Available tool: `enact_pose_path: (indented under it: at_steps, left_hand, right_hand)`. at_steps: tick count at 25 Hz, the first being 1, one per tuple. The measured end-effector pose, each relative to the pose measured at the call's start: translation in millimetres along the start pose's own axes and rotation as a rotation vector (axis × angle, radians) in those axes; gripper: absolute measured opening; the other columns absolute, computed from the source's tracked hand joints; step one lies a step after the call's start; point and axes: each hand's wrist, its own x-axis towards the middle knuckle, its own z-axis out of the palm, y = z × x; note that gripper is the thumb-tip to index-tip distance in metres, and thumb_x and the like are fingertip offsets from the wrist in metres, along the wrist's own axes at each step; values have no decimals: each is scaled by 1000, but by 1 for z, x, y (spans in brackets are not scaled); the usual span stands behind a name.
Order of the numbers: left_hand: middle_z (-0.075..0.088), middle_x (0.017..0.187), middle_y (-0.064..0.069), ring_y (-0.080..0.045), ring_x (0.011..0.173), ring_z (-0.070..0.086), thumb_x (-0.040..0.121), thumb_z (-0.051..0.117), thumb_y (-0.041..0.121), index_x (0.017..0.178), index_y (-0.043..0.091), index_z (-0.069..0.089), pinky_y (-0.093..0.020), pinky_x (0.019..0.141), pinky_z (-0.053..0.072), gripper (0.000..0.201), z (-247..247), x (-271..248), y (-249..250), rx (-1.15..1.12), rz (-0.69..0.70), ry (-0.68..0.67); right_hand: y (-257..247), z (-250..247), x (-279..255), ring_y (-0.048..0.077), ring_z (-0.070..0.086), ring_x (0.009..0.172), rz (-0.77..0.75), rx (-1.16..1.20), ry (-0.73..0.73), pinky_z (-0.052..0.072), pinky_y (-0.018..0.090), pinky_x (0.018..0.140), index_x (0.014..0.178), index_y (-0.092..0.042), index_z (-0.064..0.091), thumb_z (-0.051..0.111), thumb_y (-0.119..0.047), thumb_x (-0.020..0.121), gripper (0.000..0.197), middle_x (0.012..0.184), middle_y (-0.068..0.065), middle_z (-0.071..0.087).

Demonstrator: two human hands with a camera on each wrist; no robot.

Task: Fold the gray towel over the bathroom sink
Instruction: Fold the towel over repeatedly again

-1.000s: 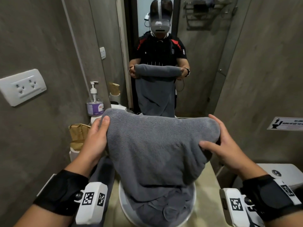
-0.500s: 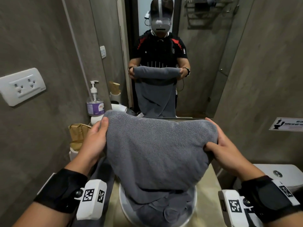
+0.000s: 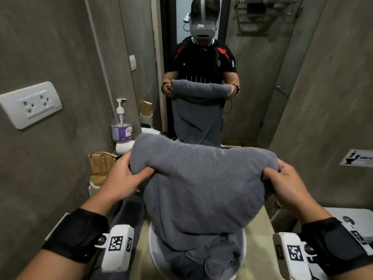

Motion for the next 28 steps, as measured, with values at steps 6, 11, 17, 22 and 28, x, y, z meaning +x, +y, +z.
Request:
enact_pose_path:
  at_steps: [6, 11, 17, 22, 28]
  left_hand:
    - [73, 108, 19, 1, 106, 67, 85, 69, 17, 118, 31, 58, -18, 86, 56, 38, 4, 4, 17, -205, 5, 69]
    - [66, 118, 10, 1, 107, 66, 84, 69, 43, 117, 41, 53, -15, 81, 55, 37, 0, 27, 44, -238, 78, 165]
    - [73, 109, 20, 2, 102, 68, 87, 62, 62, 112, 41, 63, -12, 77, 52, 32, -4, 50, 76, -193, 172, 223]
    - [72, 112, 15, 2, 105, 67, 78, 69, 53, 125, 34, 58, -19, 83, 57, 52, -5, 34, 69, -191, 49, 121]
    - [70, 119, 5, 3, 106, 66, 57, 88, -7, 126, 26, 52, -14, 87, 53, 84, -3, 12, 41, -126, -35, -15]
  right_hand:
    - [-1, -7, 8, 30, 52, 86, -38, 177, 33, 42, 49, 76, 98, 5, 61, 50, 2, 92, 12, 86, 15, 59]
    - [-21, -22, 20, 3, 67, 109, -131, 251, -23, 57, 25, 86, 147, -48, 34, 65, -38, 90, 66, 109, -30, 68]
    - [-54, -23, 33, 19, 61, 119, -302, 264, -38, 47, 54, 105, 130, -33, 59, 60, -64, 85, 54, 127, 2, 67]
    - [-49, -34, 26, 16, 64, 119, -291, 174, -242, 53, 33, 99, 130, -37, 59, 86, -28, 71, 66, 124, -2, 69]
    - [-32, -29, 18, 10, 66, 115, -285, 71, -249, 55, 25, 92, 131, -31, 57, 66, 25, 73, 82, 122, -7, 71]
